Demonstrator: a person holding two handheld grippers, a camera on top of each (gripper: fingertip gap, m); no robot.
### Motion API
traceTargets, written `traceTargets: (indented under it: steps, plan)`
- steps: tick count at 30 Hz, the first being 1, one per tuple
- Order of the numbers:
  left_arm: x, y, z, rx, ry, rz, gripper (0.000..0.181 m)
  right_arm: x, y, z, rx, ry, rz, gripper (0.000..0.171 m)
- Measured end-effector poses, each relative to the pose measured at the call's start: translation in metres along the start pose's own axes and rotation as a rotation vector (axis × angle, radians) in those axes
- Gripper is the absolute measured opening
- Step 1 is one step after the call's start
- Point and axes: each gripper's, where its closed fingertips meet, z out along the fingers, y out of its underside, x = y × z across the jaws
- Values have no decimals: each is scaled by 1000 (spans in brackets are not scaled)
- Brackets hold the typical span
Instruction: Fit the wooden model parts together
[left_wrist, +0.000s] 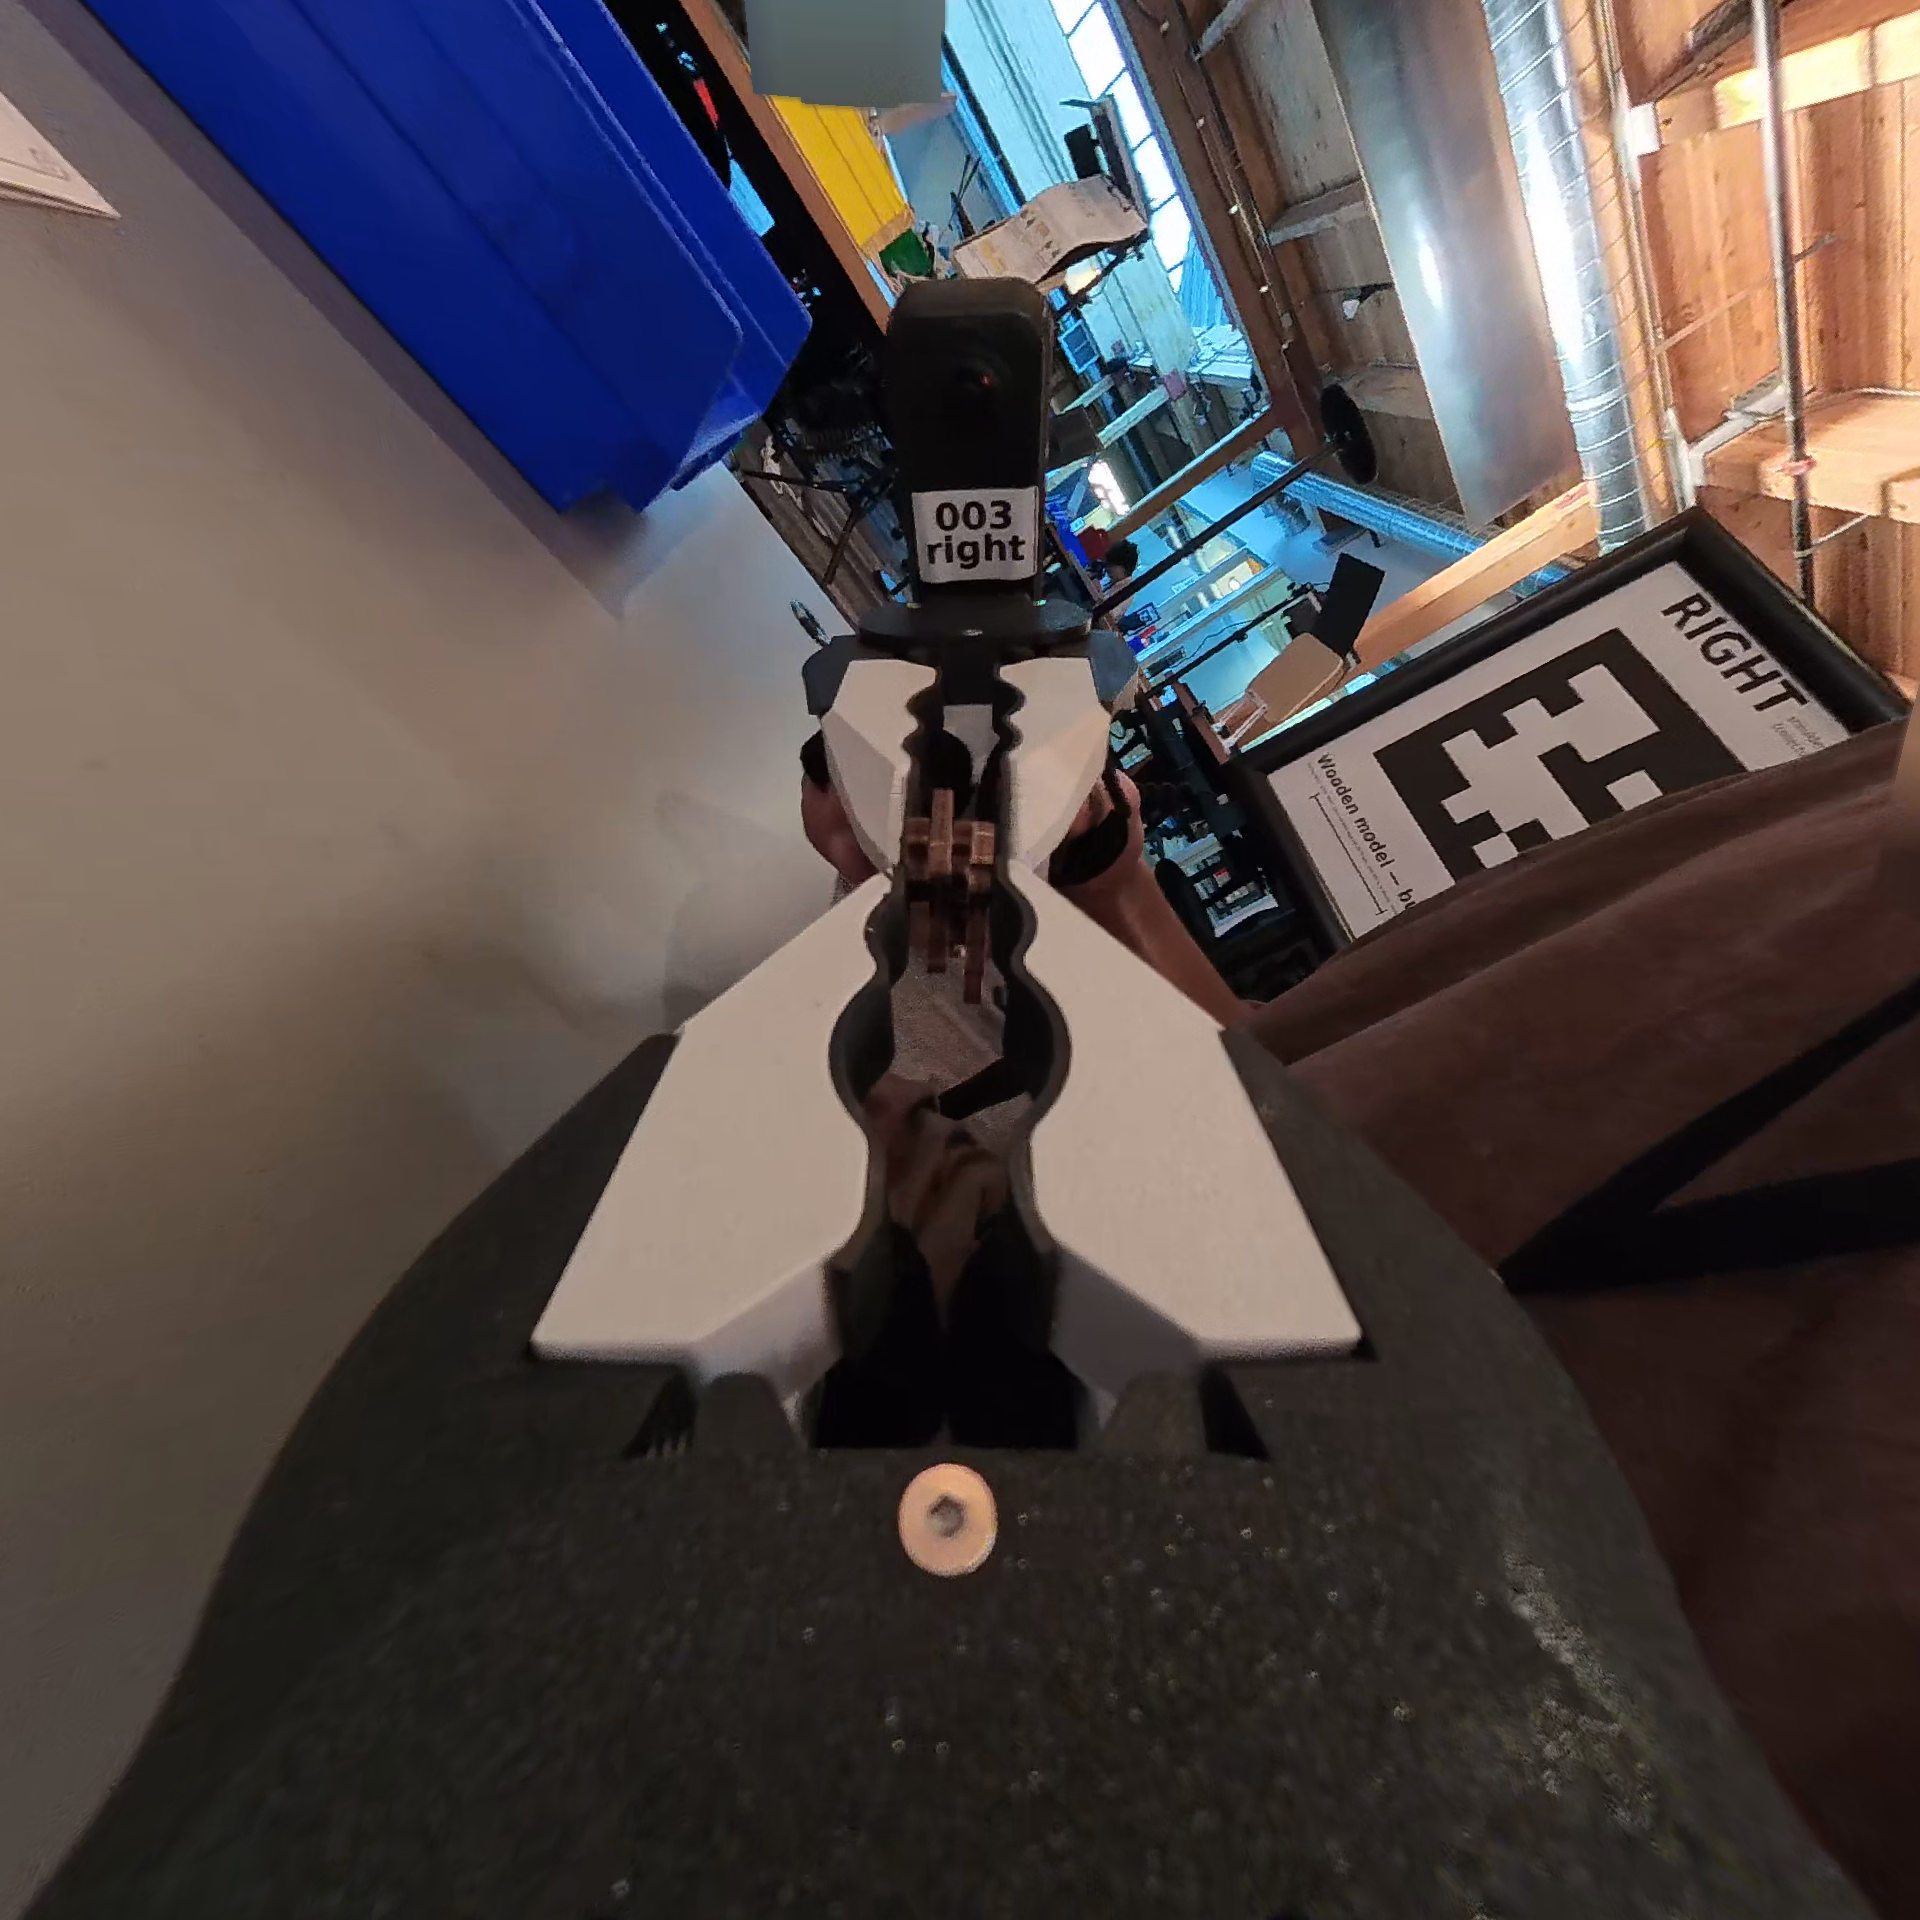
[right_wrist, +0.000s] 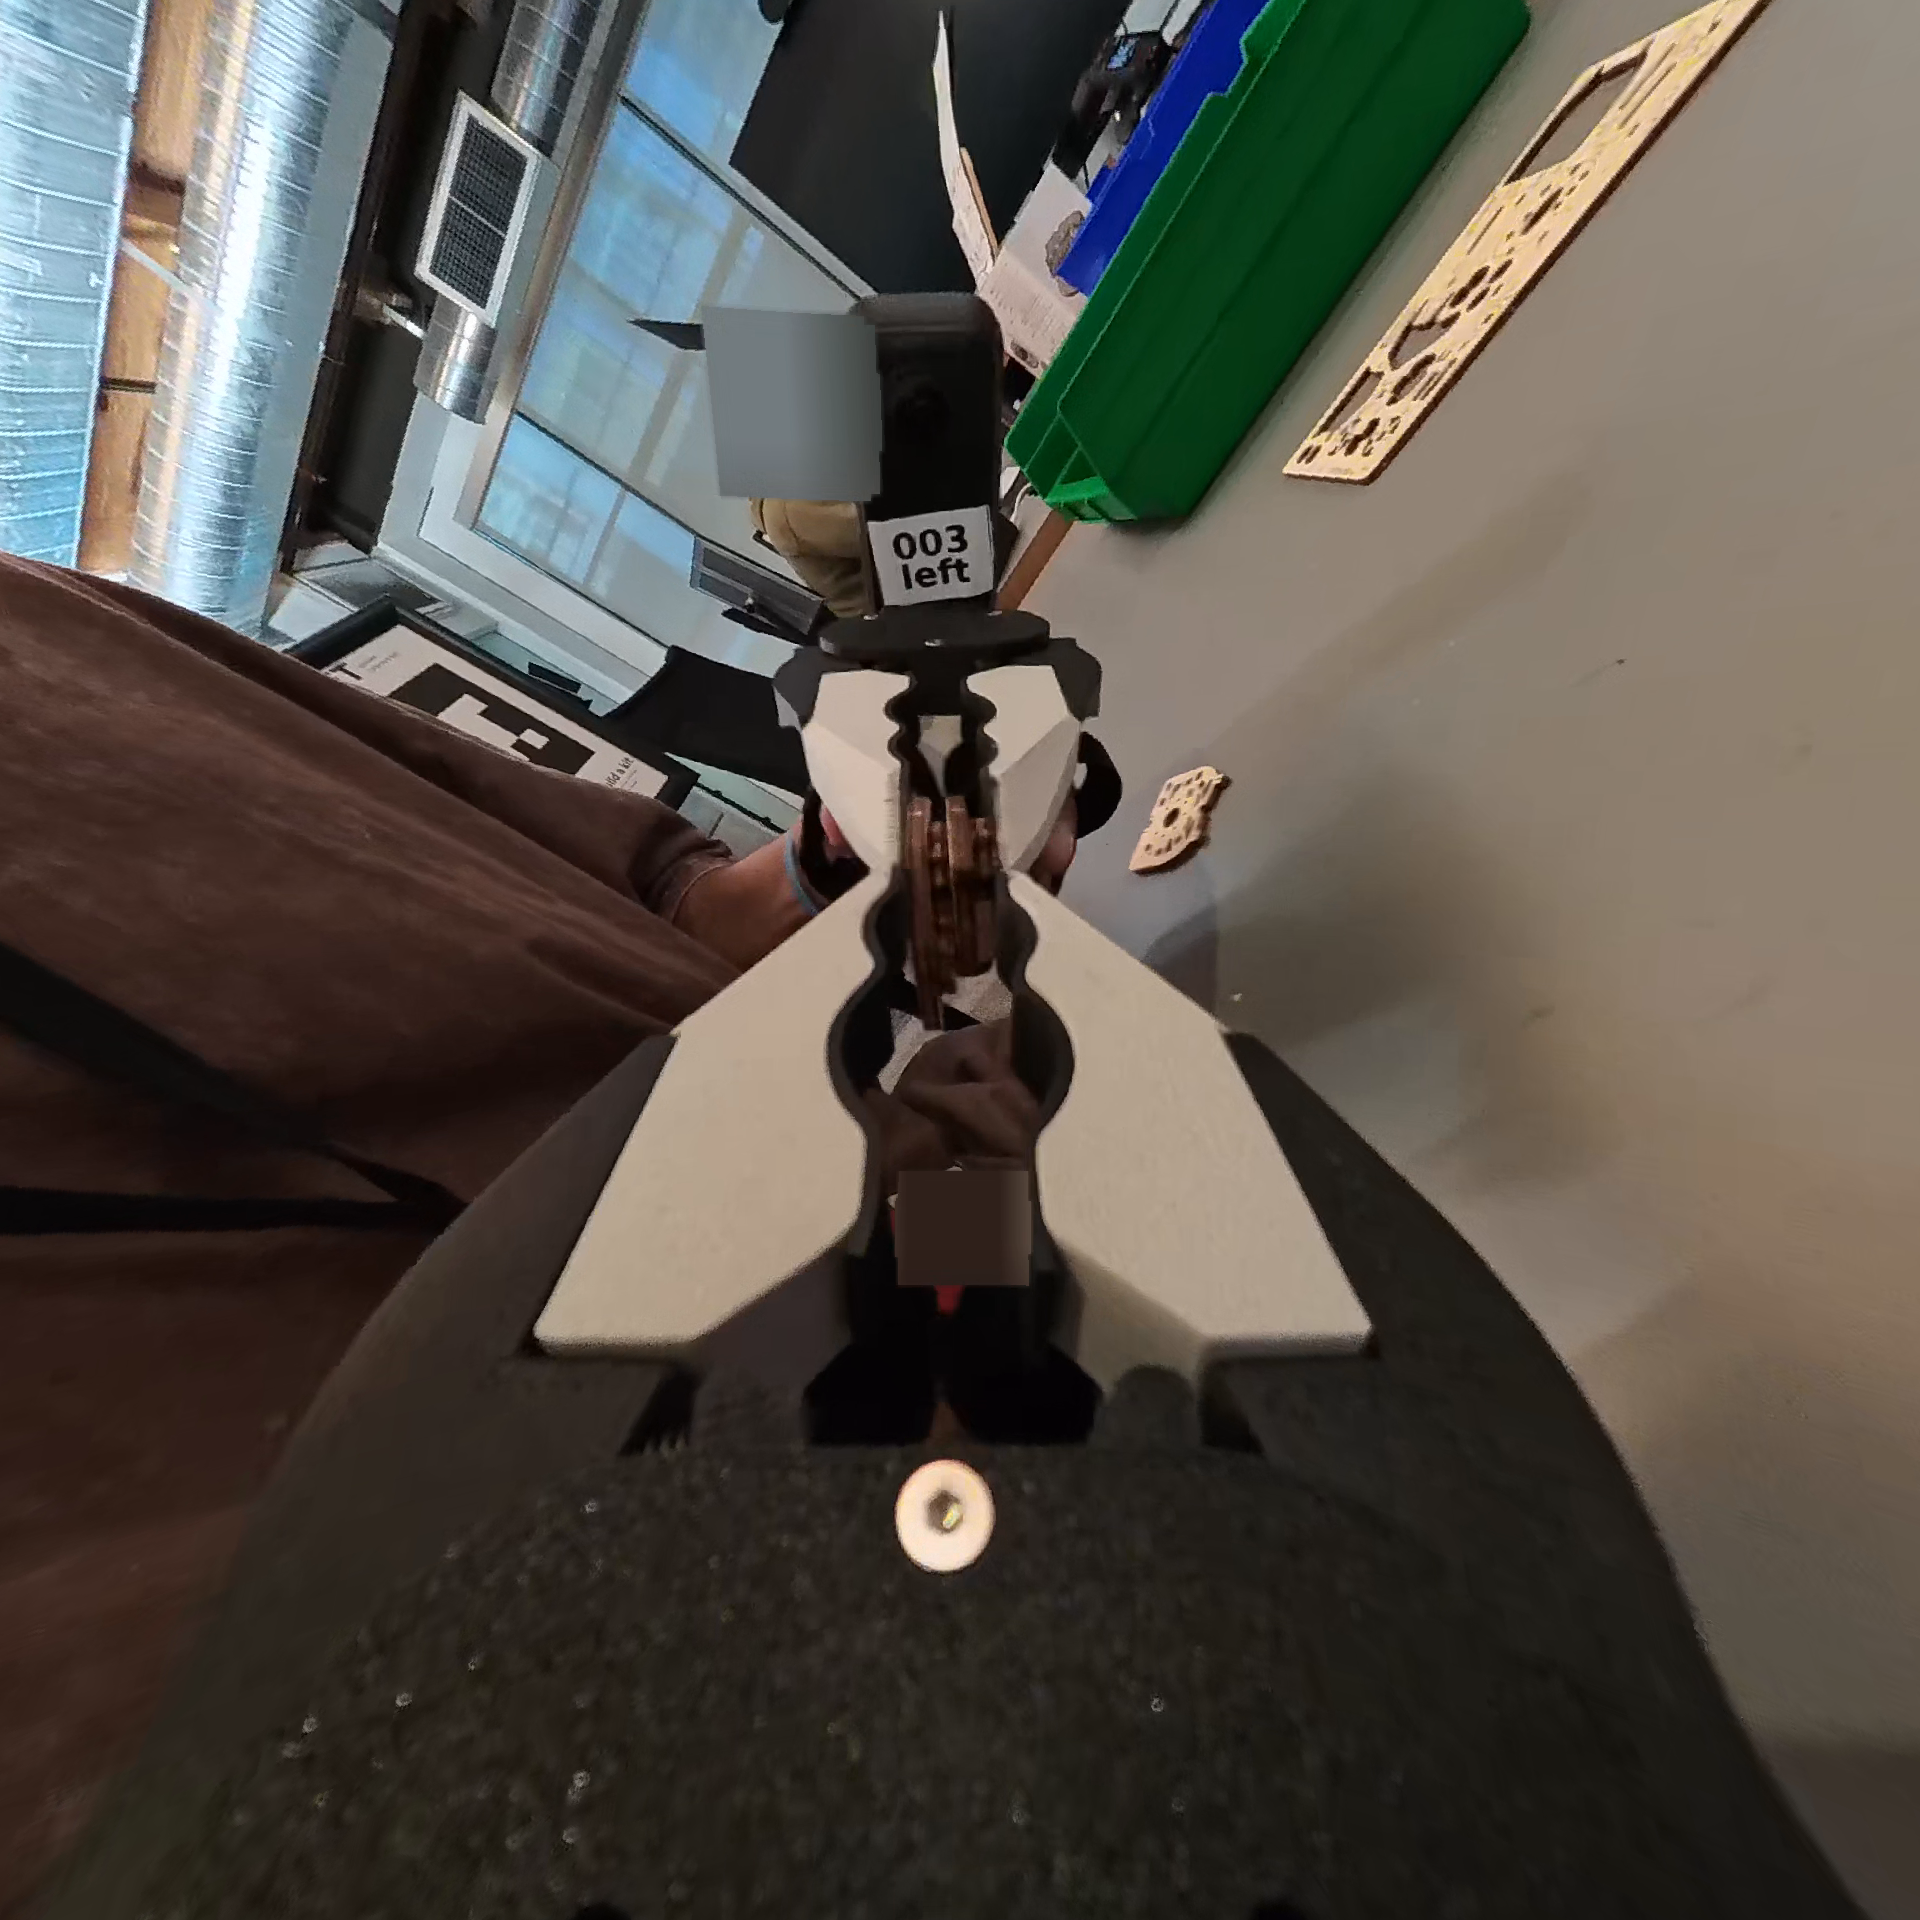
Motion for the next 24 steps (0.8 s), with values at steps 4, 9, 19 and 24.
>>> traceTargets:
  steps: [4, 9, 19, 24]
  plan:
    - [2, 1, -1, -15, 10, 8, 13, -1, 0, 0, 4, -20, 20, 15]
    - [4, -1, -2, -16, 17, 1, 14, -2, -1, 1, 20, -3, -19, 15]
    - [7, -1, -6, -52, -38, 150, 13, -7, -1, 1, 3, 80, -251, 15]
    - [11, -4, -7, -93, -48, 247, 12, -12, -5, 3, 26, 68, -278, 16]
